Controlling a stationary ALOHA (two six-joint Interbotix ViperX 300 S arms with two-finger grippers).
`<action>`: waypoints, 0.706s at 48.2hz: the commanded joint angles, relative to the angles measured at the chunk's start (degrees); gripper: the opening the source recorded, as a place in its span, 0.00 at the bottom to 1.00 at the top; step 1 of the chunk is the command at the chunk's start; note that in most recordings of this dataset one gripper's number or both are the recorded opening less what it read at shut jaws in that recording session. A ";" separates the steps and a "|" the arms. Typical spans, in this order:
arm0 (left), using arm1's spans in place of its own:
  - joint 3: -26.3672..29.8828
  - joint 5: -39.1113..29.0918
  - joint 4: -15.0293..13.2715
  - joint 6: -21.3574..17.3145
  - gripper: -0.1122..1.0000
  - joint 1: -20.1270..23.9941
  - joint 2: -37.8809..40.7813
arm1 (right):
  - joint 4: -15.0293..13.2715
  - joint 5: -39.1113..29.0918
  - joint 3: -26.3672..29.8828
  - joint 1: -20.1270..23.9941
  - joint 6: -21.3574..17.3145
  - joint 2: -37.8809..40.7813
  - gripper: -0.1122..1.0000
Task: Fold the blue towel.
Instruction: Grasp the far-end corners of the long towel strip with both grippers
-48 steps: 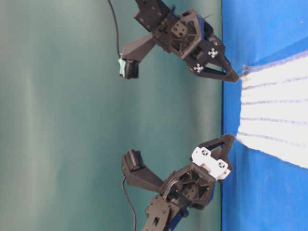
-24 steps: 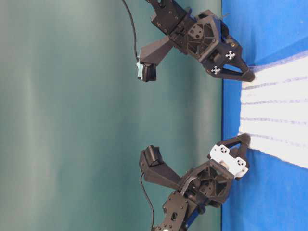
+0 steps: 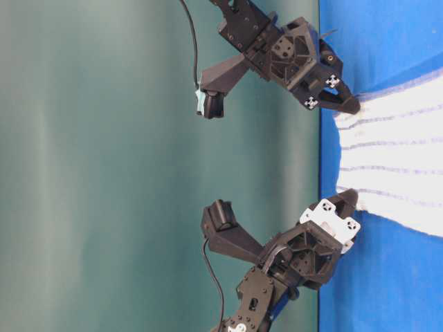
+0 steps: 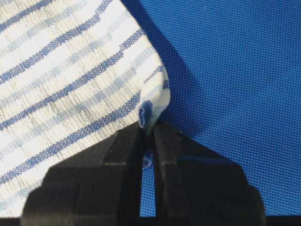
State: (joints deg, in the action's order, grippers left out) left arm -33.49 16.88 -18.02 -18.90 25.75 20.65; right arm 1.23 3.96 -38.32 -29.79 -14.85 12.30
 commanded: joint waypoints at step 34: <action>-0.26 -1.76 0.18 -3.52 0.16 0.18 -10.55 | -0.97 -2.90 0.44 1.32 0.44 -8.61 0.15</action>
State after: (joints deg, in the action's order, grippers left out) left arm -33.93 15.03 -18.02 -22.41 25.93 12.39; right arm 0.53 1.05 -38.32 -28.92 -14.50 5.45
